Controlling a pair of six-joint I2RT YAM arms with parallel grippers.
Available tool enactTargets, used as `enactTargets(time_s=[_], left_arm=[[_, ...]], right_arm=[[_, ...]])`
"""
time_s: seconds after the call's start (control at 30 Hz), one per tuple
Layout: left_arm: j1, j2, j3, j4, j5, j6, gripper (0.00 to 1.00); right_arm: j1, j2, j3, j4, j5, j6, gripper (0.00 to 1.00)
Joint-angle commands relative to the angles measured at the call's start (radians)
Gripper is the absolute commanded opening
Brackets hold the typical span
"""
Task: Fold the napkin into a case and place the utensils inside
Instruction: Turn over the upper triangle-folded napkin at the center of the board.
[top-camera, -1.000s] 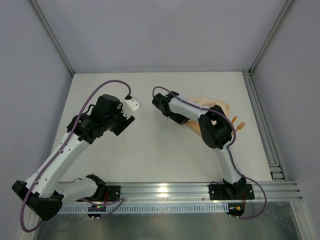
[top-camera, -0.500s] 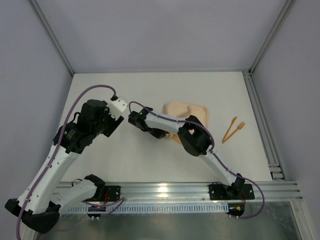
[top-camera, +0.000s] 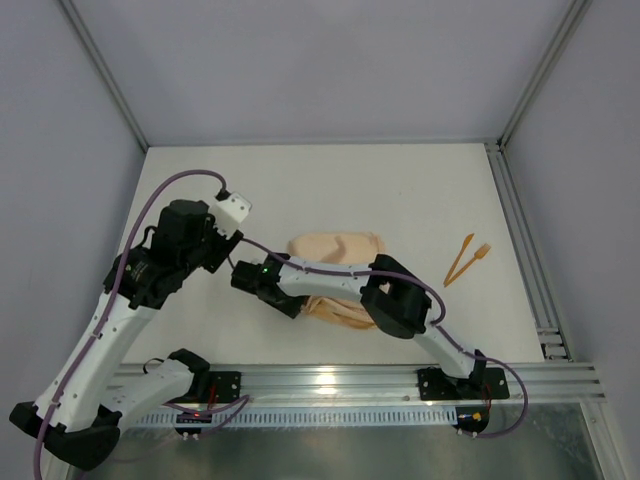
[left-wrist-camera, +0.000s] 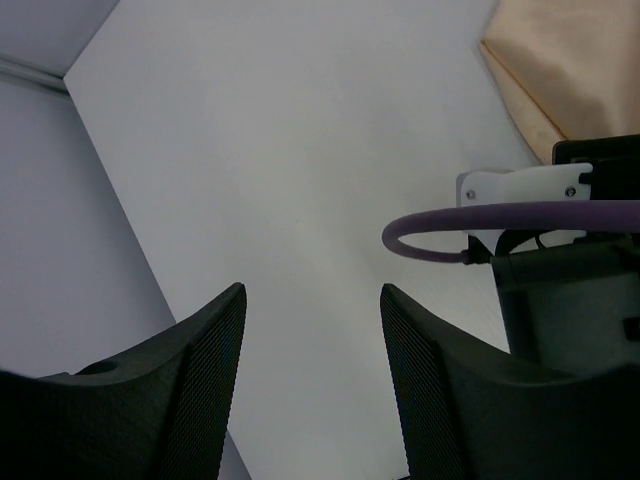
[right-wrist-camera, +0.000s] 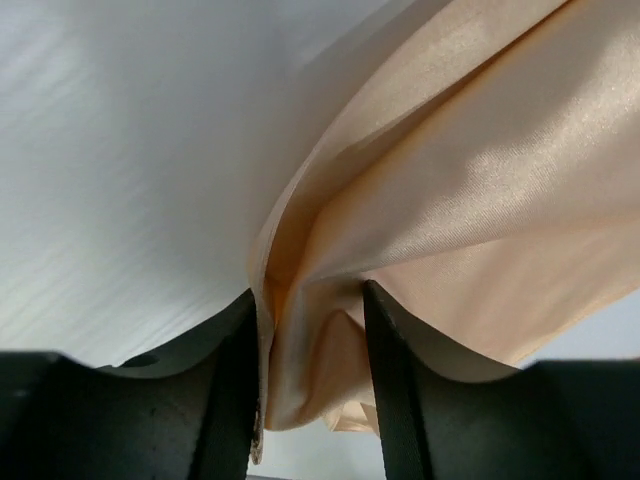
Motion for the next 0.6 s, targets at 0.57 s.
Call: enactTargets(time_s=[0.57], left_arm=[[0.013,0.018,0.138,0.025,0.003,-0.113,0.61]], right_arm=[[0.108,-0.311,-0.205,0.317,-0.182,0.066,0.93]])
